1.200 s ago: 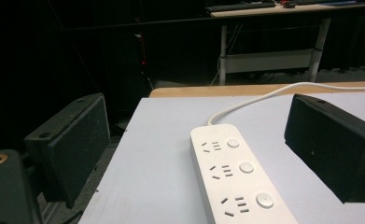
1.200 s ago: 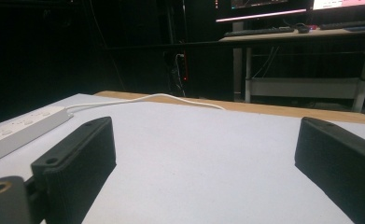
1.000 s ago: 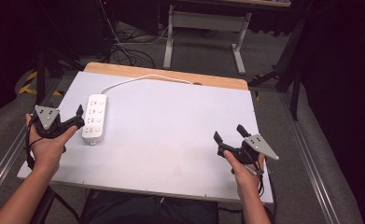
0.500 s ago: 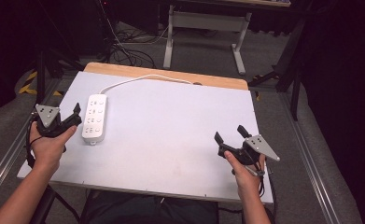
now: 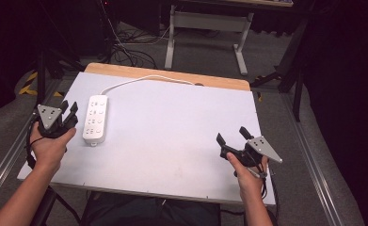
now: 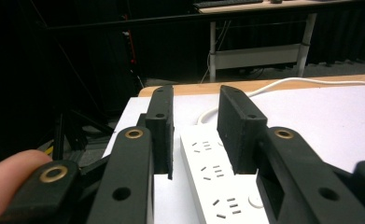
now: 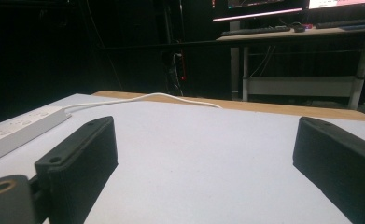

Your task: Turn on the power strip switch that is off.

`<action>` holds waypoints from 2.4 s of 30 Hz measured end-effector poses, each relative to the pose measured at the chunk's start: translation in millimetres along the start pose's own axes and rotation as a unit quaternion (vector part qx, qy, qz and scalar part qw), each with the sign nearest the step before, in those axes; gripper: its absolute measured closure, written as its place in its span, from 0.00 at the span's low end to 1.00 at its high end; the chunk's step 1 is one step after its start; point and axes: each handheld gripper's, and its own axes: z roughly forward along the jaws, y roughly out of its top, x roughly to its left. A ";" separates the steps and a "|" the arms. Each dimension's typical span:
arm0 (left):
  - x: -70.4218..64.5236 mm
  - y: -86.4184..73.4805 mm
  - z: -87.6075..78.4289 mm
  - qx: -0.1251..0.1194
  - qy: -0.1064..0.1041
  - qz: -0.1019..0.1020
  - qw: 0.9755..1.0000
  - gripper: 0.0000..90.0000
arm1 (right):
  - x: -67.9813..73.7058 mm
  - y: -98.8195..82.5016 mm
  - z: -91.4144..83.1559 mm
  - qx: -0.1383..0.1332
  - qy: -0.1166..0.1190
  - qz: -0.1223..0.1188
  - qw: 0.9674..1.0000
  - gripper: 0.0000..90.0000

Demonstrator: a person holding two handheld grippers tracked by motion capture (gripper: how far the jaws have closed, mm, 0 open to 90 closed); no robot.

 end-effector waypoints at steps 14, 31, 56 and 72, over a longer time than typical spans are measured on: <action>-1.6 2.7 3.8 -0.002 -0.027 0.017 0.999 1.00 | 0.2 -0.4 -0.3 0.003 0.000 0.000 1.000 0.08; -1.9 10.9 40.1 0.048 -0.063 0.057 0.995 1.00 | -1.5 -1.8 -0.2 0.012 -0.003 0.000 1.000 0.09; -14.5 6.2 68.4 0.244 -0.150 0.073 0.955 1.00 | -2.1 -2.7 -1.6 0.016 -0.005 0.001 1.000 0.09; -18.8 -4.0 80.6 0.306 -0.157 0.079 0.936 1.00 | -1.2 -3.3 -1.5 0.021 -0.005 -0.002 1.000 0.10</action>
